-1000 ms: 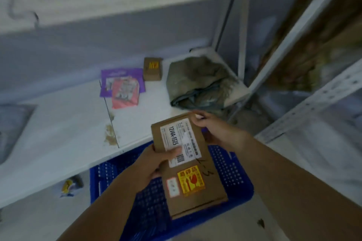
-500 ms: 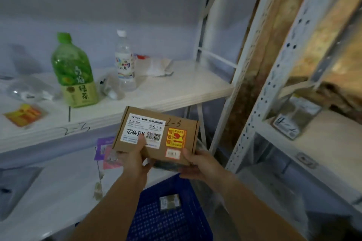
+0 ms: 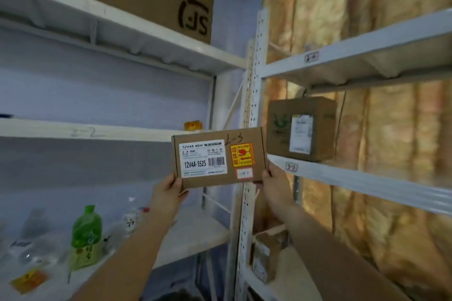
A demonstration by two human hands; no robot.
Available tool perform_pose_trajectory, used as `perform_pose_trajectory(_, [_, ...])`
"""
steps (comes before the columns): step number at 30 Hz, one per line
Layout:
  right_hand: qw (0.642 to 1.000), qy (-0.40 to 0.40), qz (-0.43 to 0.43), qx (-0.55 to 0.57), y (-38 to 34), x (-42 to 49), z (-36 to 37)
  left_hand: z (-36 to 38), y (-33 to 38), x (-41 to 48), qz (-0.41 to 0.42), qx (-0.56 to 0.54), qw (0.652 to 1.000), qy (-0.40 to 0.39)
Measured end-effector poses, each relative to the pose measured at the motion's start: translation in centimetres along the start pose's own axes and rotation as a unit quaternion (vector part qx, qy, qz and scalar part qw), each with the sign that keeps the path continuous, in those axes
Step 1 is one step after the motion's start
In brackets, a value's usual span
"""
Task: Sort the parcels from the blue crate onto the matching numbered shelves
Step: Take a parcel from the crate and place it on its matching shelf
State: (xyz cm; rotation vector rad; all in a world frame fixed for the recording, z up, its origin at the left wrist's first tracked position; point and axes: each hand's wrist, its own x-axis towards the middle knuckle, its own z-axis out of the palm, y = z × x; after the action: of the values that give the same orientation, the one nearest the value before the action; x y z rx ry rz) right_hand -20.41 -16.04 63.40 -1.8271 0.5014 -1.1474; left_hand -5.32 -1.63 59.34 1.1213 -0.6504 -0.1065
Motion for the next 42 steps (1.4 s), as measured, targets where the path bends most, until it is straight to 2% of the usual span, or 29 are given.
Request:
perform_pose_trajectory(3, [0.993,0.075,-0.074,-0.047,-6.4,0.5,-5.3,5.4,6.3,-0.7,0.082,0.013,0.996,0.022])
perform_pose_trajectory(6, [0.974,0.135,-0.137,-0.117,-11.4,0.3,-10.7,9.9,10.9,-1.1,0.127,0.047,0.990,0.051])
perform_pose_trajectory(11, [0.932,0.214,-0.195,-0.219,-16.8,-0.9,-18.4,16.4,17.6,-1.7,0.218,0.126,0.965,0.074])
perform_pose_trajectory(17, [0.884,0.320,-0.215,-0.264,-19.9,-3.5,-24.8,23.0,20.9,-3.7,0.254,0.100,0.960,-0.057])
perform_pose_trajectory(20, [0.863,0.359,-0.216,-0.281,-20.9,-4.8,-27.3,25.7,21.1,-4.6,0.277,0.092,0.952,-0.091])
perform_pose_trajectory(26, [0.805,0.442,-0.210,-0.335,-22.5,-8.8,-31.8,32.5,22.8,-7.9,0.241,-0.001,0.953,-0.182])
perform_pose_trajectory(31, [0.728,0.519,-0.210,-0.397,-25.8,-12.5,-36.3,37.3,25.9,-11.5,0.267,-0.077,0.914,-0.295])
perform_pose_trajectory(34, [0.702,0.540,-0.201,-0.418,-28.7,-12.8,-38.1,39.8,29.1,-12.2,0.285,-0.085,0.904,-0.307])
perform_pose_trajectory(36, [0.703,0.528,-0.203,-0.431,-30.8,-12.1,-39.0,41.2,31.4,-11.9,0.290,-0.099,0.902,-0.303])
perform_pose_trajectory(42, [0.735,0.456,-0.168,-0.473,-35.5,-8.6,-42.1,45.2,35.1,-8.6,0.313,-0.140,0.895,-0.287])
